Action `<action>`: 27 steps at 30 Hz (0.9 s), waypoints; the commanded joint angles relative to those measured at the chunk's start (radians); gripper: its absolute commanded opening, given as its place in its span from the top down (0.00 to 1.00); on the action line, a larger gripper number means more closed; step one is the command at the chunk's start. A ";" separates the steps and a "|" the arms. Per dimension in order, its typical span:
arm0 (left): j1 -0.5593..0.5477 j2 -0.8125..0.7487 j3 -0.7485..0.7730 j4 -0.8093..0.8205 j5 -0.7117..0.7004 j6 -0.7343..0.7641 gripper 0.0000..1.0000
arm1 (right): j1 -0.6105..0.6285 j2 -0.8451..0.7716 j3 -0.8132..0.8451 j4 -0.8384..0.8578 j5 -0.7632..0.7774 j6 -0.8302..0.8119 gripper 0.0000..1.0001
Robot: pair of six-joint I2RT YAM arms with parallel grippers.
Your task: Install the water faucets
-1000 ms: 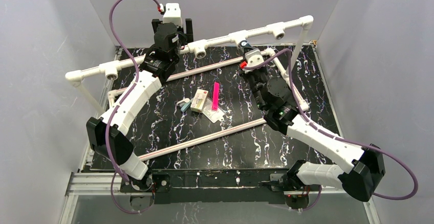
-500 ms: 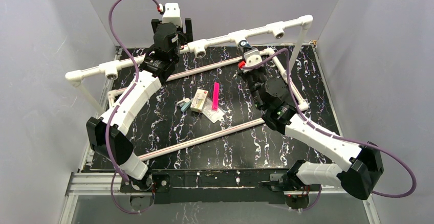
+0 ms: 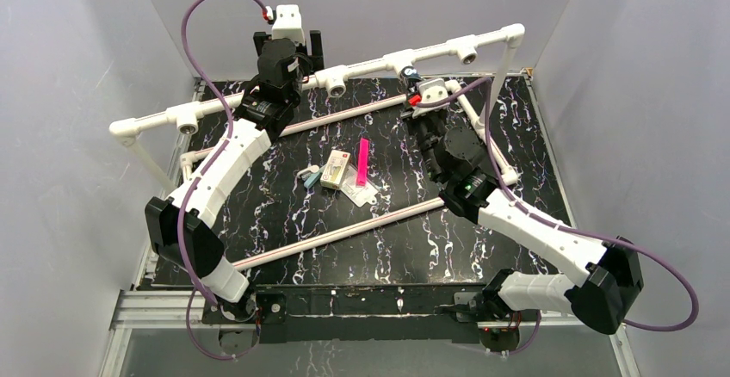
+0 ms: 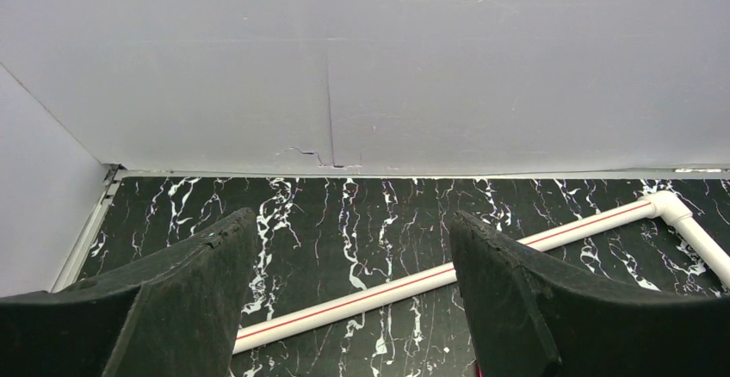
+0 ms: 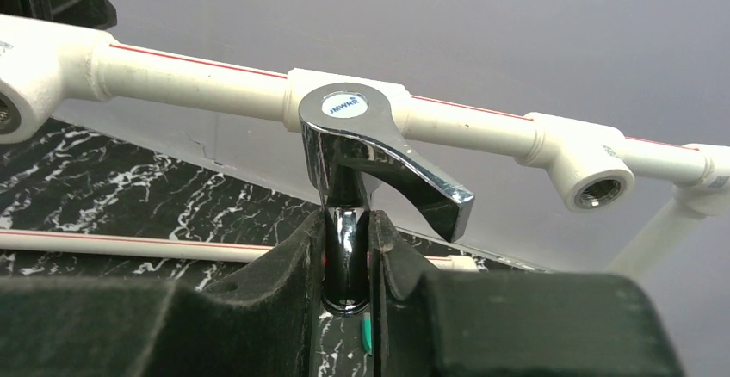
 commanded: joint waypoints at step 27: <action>-0.020 -0.011 -0.061 -0.160 0.052 -0.009 0.21 | -0.121 -0.039 0.082 -0.108 -0.052 0.755 0.99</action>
